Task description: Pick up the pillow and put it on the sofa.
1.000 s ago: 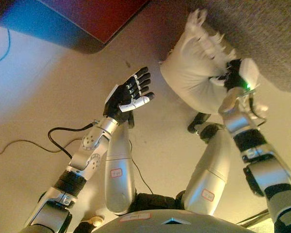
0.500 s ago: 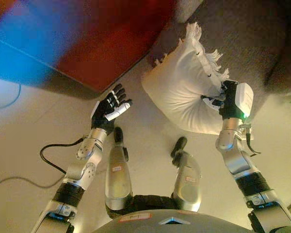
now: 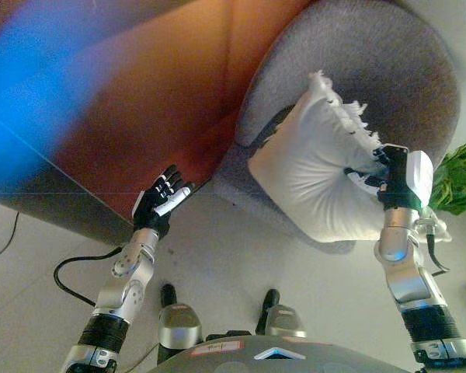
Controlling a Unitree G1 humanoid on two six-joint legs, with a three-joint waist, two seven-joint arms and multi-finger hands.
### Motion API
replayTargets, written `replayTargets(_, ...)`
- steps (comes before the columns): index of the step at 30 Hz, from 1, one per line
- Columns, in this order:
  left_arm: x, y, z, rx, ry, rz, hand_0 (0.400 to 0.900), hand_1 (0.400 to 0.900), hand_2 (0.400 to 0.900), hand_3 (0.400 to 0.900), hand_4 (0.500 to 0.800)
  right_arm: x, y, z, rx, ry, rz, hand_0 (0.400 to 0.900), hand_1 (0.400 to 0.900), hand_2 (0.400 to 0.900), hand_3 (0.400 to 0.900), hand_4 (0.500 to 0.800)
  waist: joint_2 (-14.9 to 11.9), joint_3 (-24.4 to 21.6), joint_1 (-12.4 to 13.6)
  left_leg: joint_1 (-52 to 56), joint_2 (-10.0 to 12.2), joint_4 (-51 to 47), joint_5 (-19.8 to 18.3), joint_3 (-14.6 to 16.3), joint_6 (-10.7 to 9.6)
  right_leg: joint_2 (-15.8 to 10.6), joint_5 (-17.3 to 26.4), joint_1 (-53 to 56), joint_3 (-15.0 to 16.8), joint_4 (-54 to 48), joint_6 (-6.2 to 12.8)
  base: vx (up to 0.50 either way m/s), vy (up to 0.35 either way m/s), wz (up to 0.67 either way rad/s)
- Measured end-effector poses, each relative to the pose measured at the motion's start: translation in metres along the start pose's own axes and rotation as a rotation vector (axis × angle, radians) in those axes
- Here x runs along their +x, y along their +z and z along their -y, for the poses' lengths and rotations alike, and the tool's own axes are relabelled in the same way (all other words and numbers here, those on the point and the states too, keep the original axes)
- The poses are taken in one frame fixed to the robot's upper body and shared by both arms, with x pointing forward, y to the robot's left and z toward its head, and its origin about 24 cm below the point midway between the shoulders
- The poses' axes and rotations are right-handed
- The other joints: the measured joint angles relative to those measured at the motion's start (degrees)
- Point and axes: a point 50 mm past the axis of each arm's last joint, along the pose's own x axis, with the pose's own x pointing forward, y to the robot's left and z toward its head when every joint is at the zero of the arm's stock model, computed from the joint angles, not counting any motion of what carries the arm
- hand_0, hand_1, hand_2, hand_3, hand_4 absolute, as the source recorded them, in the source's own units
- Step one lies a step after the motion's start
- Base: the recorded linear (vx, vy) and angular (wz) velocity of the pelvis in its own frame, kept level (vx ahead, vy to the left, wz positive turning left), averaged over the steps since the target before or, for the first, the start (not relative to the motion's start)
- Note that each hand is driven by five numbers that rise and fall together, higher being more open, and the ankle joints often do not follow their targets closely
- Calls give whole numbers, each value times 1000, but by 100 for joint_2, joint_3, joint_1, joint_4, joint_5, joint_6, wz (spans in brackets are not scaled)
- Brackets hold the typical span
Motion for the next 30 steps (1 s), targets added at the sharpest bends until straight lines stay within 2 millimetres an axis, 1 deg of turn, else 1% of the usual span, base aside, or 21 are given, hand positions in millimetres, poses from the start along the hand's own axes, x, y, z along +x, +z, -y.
replayTargets(4, -10, -10, -8, -2, 12, -42, 900, 900, 900, 900, 800, 0, -6, 3, 50, -3, -43, 400, 400, 400, 400, 500, 0, -151, -9, 26, 16, -47, 41, -56, -17, 49, 25, 154, -132, -193, 41, 93, -11, 6)
replayTargets(9, -22, -24, -13, -7, 5, -103, 900, 900, 900, 900, 800, -1, -13, 0, 38, 40, -84, 400, 400, 400, 400, 500, 57, -303, 57, 103, 46, -148, 106, -136, -44, 105, 37, 319, -261, -309, 47, 120, -45, 11)
replayTargets(12, -24, -25, -12, -6, -19, -108, 900, 900, 900, 900, 800, -3, -29, -5, 16, 73, -160, 400, 400, 400, 400, 500, 64, -339, 236, 161, 71, -179, 117, -201, -63, 149, 43, 455, -332, -408, 48, 116, -91, 12)
replayTargets(13, -24, -25, -13, -3, -25, -109, 900, 900, 900, 900, 800, -3, -34, -9, 10, 87, -186, 400, 400, 400, 400, 500, 70, -347, 331, 162, 85, -178, 121, -221, -71, 168, 47, 477, -357, -429, 46, 146, -125, 13)
replayTargets(15, -25, -24, -14, 9, -40, -117, 900, 900, 900, 900, 800, 0, -44, -17, -2, 115, -247, 400, 400, 400, 400, 500, 75, -365, 411, 160, 93, -179, 127, -300, -79, 188, 58, 568, -455, -491, 45, 140, -123, 13)
replayTargets(19, -27, -19, -18, 41, -77, -125, 900, 900, 900, 900, 800, 16, -58, -28, -47, 145, -382, 400, 400, 400, 400, 500, 100, -386, 645, 143, 99, -178, 141, -352, -90, 216, 88, 630, -518, -572, 47, 120, -136, 17)
replayTargets(21, -28, -18, -21, 62, -86, -147, 900, 900, 900, 900, 800, 26, -62, -28, -39, 122, -449, 400, 400, 400, 400, 500, 102, -387, 698, 140, 103, -178, 151, -435, -99, 237, 102, 716, -612, -624, 49, 84, -128, 16)
replayTargets(22, -28, -18, -23, 71, -91, -159, 900, 900, 900, 900, 800, 32, -64, -24, -43, 105, -476, 400, 400, 400, 400, 500, 113, -386, 788, 135, 110, -178, 156, -456, -103, 243, 102, 728, -636, -626, 49, 62, -157, 20)
replayTargets(23, -29, -18, -24, 77, -98, -167, 900, 900, 900, 900, 800, 37, -66, -21, -50, 89, -492, 400, 400, 400, 400, 500, 112, -386, 818, 126, 113, -178, 159, -468, -106, 248, 102, 728, -647, -627, 49, 29, -152, 18)
replayTargets(24, -30, -17, -26, 87, -100, -175, 900, 900, 900, 900, 800, 44, -66, -17, -62, 77, -507, 531, 531, 531, 531, 579, 114, -385, 861, 94, 113, -178, 174, -518, -105, 250, 102, 732, -693, -627, 49, -24, -170, 17)
replayTargets(25, -31, -15, -26, 100, -111, -184, 900, 900, 900, 900, 800, 51, -65, -13, -96, 71, -511, 900, 900, 900, 900, 800, 127, -373, 904, 41, 114, -178, 199, -590, -104, 253, 102, 725, -773, -628, 48, -65, -168, 14)
replayTargets(27, -31, -13, -27, 111, -123, -184, 900, 900, 900, 900, 800, 63, -64, -3, -143, 55, -536, 900, 900, 900, 900, 800, 157, -352, 999, -37, 123, -178, 234, -663, -106, 267, 105, 708, -846, -629, 44, -78, -174, 13)
replayTargets(30, -31, -8, -30, 131, -138, -183, 900, 900, 900, 900, 800, 81, -60, 14, -153, -1, -582, 900, 900, 900, 900, 800, 214, -316, 1156, -228, 165, -179, 293, -765, -118, 311, 123, 581, -929, -630, 20, -39, -108, 5)
